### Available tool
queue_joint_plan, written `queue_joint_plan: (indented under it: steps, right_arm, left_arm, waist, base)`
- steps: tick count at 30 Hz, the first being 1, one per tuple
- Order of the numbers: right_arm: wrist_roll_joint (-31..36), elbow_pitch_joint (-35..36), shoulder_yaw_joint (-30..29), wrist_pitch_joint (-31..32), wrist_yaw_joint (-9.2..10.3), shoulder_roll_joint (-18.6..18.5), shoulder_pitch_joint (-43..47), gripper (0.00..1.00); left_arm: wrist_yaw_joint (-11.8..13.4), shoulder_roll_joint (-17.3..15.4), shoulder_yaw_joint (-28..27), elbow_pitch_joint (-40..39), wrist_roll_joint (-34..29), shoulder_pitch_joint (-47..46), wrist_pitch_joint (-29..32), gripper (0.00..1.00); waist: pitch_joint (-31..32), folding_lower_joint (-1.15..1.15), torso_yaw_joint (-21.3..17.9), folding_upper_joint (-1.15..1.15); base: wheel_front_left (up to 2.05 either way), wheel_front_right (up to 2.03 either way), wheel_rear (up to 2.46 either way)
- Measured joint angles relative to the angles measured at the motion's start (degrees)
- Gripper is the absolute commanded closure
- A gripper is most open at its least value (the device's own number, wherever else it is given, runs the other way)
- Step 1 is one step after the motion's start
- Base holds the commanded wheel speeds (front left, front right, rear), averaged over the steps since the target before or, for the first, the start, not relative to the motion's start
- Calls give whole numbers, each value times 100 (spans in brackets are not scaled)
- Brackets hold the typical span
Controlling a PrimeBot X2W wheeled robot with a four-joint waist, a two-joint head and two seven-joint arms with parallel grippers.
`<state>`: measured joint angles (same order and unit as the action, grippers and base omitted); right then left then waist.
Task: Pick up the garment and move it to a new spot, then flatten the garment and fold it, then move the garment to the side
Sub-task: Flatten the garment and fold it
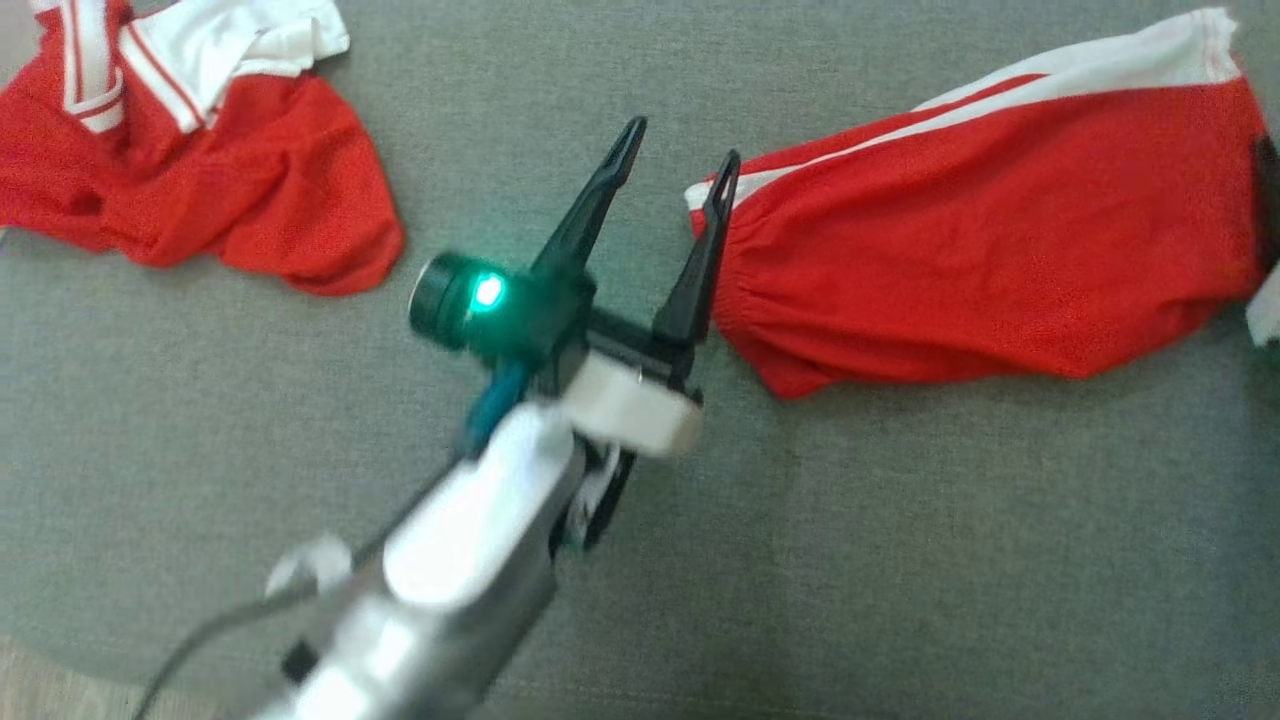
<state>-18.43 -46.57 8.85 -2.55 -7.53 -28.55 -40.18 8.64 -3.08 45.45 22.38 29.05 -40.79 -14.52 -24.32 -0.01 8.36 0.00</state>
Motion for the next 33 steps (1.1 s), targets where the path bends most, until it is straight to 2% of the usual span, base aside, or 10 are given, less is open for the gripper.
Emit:
queue_joint_plan:
  steps: [4,7,8,9,12,17,26,33]
  right_arm:
    - [-801,-45,247,442,0,-144,210,0]
    - [-1410,-10,401,746,0,-307,219,63]
    - [-1546,0,439,802,0,-326,235,88]
    - [-1682,19,498,851,0,-330,261,100]
    - [-2025,70,582,873,0,-358,403,100]
    - [-2329,-79,569,502,0,-444,627,100]
    - [-2621,-77,419,124,0,-793,1280,100]
    - [-2695,231,382,104,0,-793,1278,100]
  left_arm:
    - [439,-12,-459,-1040,-772,1015,-21,0]
    - [669,-34,-708,-1625,-1272,1735,-20,0]
    - [745,-34,-775,-1788,-1412,1874,-20,0]
    - [798,-31,-855,-1937,-1534,1983,-20,0]
    - [854,-27,-1043,-2217,-1730,2216,-22,0]
    - [843,-34,-1269,-2325,-1980,2625,-24,0]
    - [667,-30,-1484,-2372,-2123,2830,-24,0]
    - [541,-29,-1583,-2343,-2206,2944,-24,0]
  waist:
    - [83,-1,105,0]
    - [146,0,215,0]
    - [169,0,250,0]
    - [201,0,280,0]
    - [313,0,351,0]
    - [575,0,354,0]
    - [900,0,-49,0]
    - [1062,0,-272,0]
  base:
    - [0,0,0]
    - [0,0,0]
    - [0,0,0]
    - [0,0,0]
    - [0,0,0]
    - [0,0,0]
    - [0,0,0]
    - [0,0,0]
